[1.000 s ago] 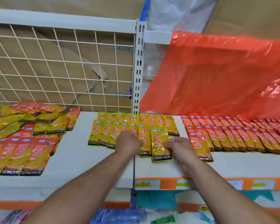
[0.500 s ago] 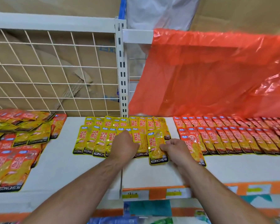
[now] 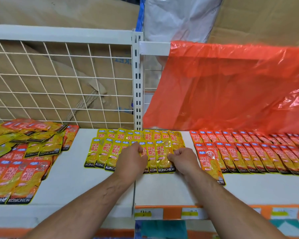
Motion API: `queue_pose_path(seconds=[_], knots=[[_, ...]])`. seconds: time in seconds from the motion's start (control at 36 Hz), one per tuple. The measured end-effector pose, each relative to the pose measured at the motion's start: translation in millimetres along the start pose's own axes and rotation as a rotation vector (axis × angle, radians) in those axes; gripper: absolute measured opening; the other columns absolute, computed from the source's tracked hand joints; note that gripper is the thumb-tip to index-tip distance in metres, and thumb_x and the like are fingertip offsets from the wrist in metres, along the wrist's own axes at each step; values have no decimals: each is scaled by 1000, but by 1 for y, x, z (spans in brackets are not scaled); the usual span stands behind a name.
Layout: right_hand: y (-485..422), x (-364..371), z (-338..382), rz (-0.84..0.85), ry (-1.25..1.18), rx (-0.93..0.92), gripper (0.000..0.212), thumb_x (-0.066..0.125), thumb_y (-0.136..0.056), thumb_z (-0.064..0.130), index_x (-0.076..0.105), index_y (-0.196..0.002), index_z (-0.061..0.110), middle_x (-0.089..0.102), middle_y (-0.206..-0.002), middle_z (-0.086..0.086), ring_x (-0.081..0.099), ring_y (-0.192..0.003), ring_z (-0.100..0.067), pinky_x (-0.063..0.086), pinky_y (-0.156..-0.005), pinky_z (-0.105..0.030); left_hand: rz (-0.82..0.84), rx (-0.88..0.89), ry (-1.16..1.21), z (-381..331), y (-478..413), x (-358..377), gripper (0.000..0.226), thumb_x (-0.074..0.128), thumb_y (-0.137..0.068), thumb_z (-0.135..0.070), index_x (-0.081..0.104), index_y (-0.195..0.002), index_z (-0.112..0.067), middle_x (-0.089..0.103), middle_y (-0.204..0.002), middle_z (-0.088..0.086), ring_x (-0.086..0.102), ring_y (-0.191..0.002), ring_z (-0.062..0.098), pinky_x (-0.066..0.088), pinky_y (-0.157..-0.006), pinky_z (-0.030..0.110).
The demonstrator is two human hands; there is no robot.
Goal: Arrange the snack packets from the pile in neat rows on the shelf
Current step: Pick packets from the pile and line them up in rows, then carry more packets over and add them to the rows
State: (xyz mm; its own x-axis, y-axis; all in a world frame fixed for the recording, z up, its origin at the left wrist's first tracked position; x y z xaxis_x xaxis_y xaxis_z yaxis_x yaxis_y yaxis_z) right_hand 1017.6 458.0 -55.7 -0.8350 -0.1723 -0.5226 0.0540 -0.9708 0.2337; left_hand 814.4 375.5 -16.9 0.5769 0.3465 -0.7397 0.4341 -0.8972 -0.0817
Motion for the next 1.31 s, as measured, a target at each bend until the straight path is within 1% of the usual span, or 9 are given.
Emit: queue_pose_path(seconds=[0.08, 0.19, 0.33, 0.53, 0.69, 0.81, 0.94, 1.08, 1.31], knots=[[3, -1, 6, -40, 146, -47, 31, 74, -78, 27, 50, -61, 18, 60, -66, 0, 59, -71, -25, 38, -59, -29, -18, 15, -25, 2, 2, -5, 13, 70, -81, -23, 60, -88, -17, 63, -73, -3, 59, -69, 18, 50, -65, 33], [9, -1, 15, -68, 219, -84, 31, 69, -79, 24, 48, -58, 16, 55, -60, -1, 54, -65, -23, 34, -51, -29, -13, 15, -49, 7, 5, -10, 12, 69, -81, -23, 58, -85, -20, 62, -75, -5, 59, -72, 18, 50, -65, 33], [14, 0, 16, -100, 241, -97, 29, 68, -79, 22, 47, -60, 14, 55, -63, -4, 54, -66, -27, 41, -59, -33, -25, 49, -99, 9, 10, -15, 13, 66, -82, -24, 60, -94, -20, 61, -82, -6, 56, -78, 17, 41, -63, 28], [18, -3, 13, -172, 242, -111, 26, 72, -81, 25, 54, -90, 9, 63, -82, -5, 59, -78, -29, 41, -63, -31, -28, 61, -198, 17, 22, -25, 15, 64, -84, -29, 61, -96, -21, 59, -86, -5, 57, -84, 19, 44, -65, 29], [38, -1, 21, -233, 314, -200, 15, 61, -86, 32, 52, -83, 21, 61, -84, 1, 56, -76, -29, 43, -65, -33, -65, 151, -281, 25, 36, -38, 26, 63, -83, -29, 68, -106, -18, 66, -100, 0, 55, -99, 23, 48, -79, 34], [60, 26, 51, -184, 431, -489, 15, 57, -89, 36, 62, -88, 23, 61, -91, 4, 57, -89, -24, 44, -67, -33, -121, 185, -373, 34, 43, -52, 35, 57, -77, -41, 72, -103, -22, 69, -100, -4, 56, -98, 25, 50, -82, 40], [90, 79, 76, -47, 556, -709, 29, 59, -85, 37, 70, -106, 21, 66, -102, -1, 55, -101, -27, 46, -84, -37, -147, 149, -415, 58, 64, -73, 42, 60, -67, -44, 73, -101, -24, 71, -101, -4, 63, -93, 27, 55, -73, 39], [114, 123, 98, 67, 586, -736, 44, 55, -82, 39, 66, -122, 23, 62, -123, 1, 50, -116, -26, 44, -97, -37, -148, 93, -425, 88, 75, -103, 49, 49, -71, -50, 71, -104, -22, 70, -105, -2, 63, -96, 28, 56, -76, 42], [143, 192, 137, 136, 585, -815, 43, 56, -81, 39, 69, -116, 19, 66, -118, -3, 55, -111, -29, 46, -96, -36, -178, 17, -413, 151, 81, -150, 46, 60, -72, -43, 74, -107, -16, 72, -106, 4, 65, -97, 28, 52, -89, 41]])
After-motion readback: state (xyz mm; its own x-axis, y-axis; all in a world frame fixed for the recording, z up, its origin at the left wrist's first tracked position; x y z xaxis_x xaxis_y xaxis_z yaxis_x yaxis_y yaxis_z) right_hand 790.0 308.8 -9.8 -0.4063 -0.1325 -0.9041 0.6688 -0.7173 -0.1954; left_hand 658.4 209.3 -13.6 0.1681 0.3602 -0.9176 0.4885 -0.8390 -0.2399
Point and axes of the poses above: each hand's wrist, its own y-axis away from the middle knuckle, its own x-axis out of the palm, z = x × y, the point moved 8 cm from there along -y, towards the middle knuckle
